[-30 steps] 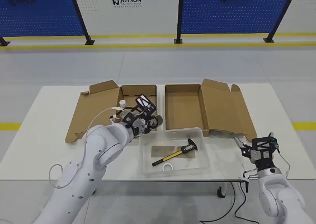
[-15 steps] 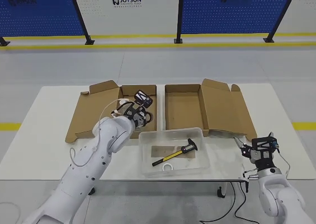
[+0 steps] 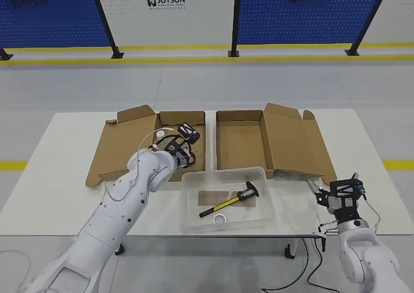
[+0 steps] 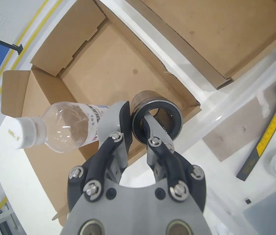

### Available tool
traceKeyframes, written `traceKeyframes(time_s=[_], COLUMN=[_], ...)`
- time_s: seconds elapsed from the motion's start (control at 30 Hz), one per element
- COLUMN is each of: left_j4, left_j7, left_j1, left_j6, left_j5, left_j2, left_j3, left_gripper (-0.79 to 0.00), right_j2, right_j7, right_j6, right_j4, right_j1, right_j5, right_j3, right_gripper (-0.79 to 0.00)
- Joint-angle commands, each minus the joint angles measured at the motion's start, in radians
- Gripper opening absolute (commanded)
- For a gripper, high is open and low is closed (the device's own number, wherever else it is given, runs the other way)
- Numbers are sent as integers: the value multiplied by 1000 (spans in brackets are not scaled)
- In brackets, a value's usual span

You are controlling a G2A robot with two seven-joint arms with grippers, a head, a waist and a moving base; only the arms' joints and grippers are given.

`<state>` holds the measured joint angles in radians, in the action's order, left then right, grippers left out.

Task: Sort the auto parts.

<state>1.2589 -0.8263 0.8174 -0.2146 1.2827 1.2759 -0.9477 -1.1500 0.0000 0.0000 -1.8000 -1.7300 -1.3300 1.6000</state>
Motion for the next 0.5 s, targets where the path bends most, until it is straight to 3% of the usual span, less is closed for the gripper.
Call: traceKeyframes(time_s=[0.0, 0.47], left_j4=[-23, -140], left_j7=[-1, 0], left_j1=[-8, -44], left_j6=[5, 1], left_j5=[-2, -21], left_j2=[4, 18], left_j3=[4, 4], left_gripper=[-785, -785], right_j2=[0, 0], right_j7=[0, 0], right_j6=[0, 0], right_j4=[0, 0], right_j1=[0, 0], right_j5=[0, 0], right_j3=[0, 0], right_gripper=[0, 0])
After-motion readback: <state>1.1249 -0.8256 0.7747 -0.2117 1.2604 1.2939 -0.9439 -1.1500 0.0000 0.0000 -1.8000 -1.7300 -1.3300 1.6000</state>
